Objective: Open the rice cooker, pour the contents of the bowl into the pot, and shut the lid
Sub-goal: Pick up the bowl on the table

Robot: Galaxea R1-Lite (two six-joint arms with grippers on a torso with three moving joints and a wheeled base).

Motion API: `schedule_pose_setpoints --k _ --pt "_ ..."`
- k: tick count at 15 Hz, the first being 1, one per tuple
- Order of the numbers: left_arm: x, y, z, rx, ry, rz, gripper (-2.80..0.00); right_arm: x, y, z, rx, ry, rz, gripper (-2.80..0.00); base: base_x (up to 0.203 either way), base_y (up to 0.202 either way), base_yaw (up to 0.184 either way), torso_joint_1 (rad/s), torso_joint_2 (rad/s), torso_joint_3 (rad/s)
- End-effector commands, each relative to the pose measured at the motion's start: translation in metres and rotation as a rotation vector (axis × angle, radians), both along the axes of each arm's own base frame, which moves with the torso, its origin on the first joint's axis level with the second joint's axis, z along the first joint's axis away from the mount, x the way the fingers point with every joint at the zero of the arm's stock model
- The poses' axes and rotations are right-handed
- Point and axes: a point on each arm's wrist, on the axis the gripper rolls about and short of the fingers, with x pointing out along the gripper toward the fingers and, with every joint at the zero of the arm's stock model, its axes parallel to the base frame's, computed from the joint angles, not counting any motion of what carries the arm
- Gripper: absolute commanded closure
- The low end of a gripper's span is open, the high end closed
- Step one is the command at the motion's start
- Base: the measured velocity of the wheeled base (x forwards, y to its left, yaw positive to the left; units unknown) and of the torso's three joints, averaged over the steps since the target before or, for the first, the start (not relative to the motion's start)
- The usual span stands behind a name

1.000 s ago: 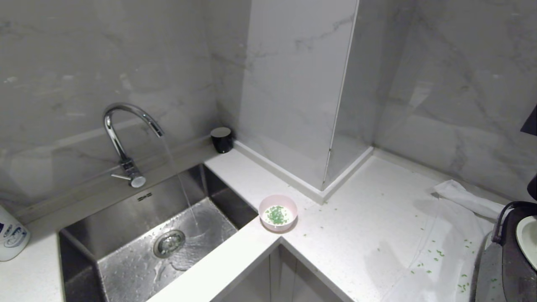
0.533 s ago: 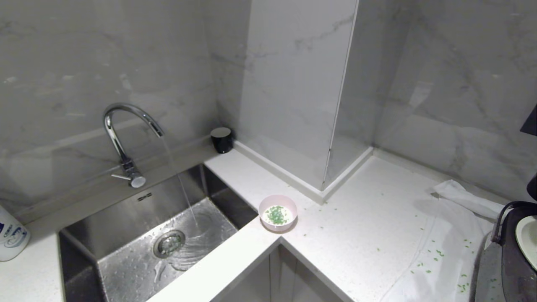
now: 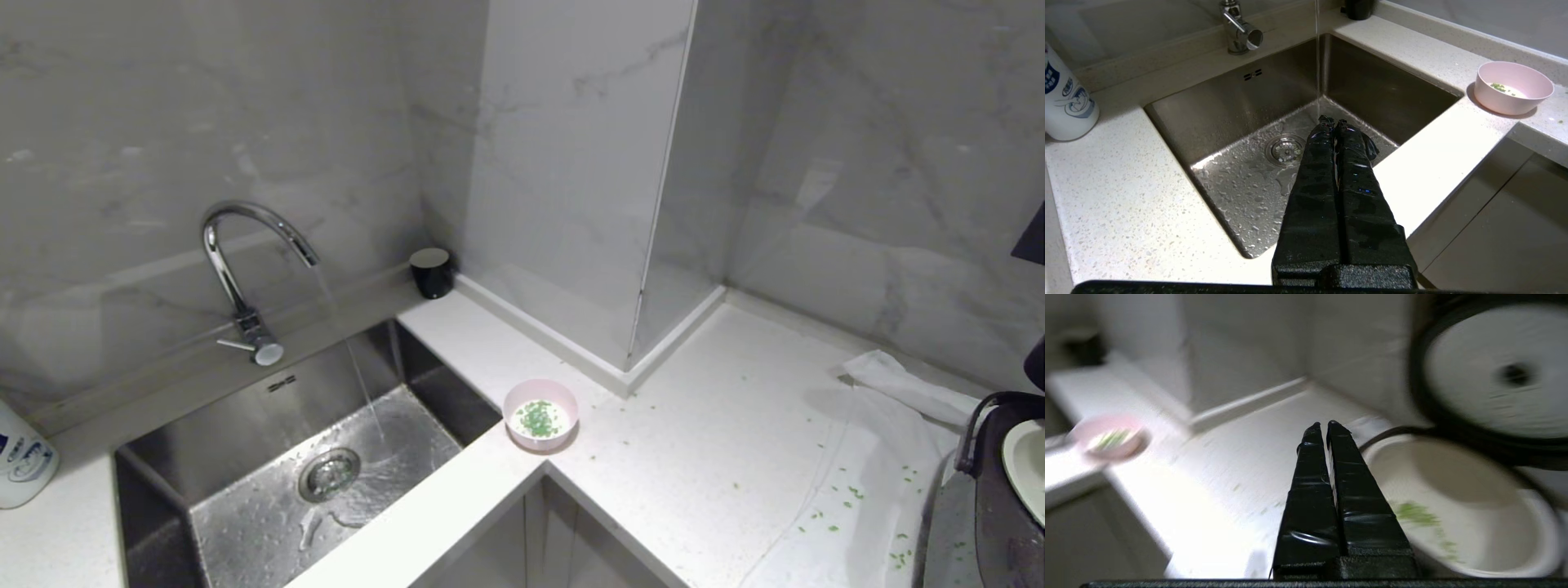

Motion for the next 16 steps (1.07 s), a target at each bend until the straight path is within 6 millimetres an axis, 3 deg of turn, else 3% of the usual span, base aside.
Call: schedule_pose_setpoints --k 1,3,6,8,11,16 --pt "0.0 0.0 0.0 0.002 -0.002 0.003 0.0 0.013 0.002 -0.047 -0.01 0.103 0.069 0.0 0.0 0.0 0.0 0.0 0.0 0.0" --pt "-0.003 0.0 0.008 0.005 -0.031 -0.009 0.0 0.026 0.002 -0.075 -0.007 0.163 0.085 0.0 0.0 0.0 0.0 0.0 0.0 0.0" --pt "-0.004 -0.002 0.045 0.004 -0.052 -0.101 0.0 0.029 0.002 -0.077 0.052 0.127 0.091 0.0 0.0 0.0 0.0 0.0 0.0 0.0" --pt "0.01 -0.004 0.067 -0.006 0.007 -0.177 0.0 0.029 0.002 -0.077 0.081 0.126 0.083 0.0 0.0 0.0 0.0 0.0 0.0 0.0" --pt "0.058 -0.005 0.1 -0.019 0.074 -0.241 0.0 0.029 0.002 -0.077 0.106 0.125 0.082 0.0 0.0 0.0 0.0 0.0 0.0 0.0" --pt "0.165 -0.022 0.15 -0.022 0.091 -0.385 0.0 0.029 0.002 -0.077 0.106 0.125 0.08 0.0 0.0 0.0 0.0 0.0 0.0 0.0"
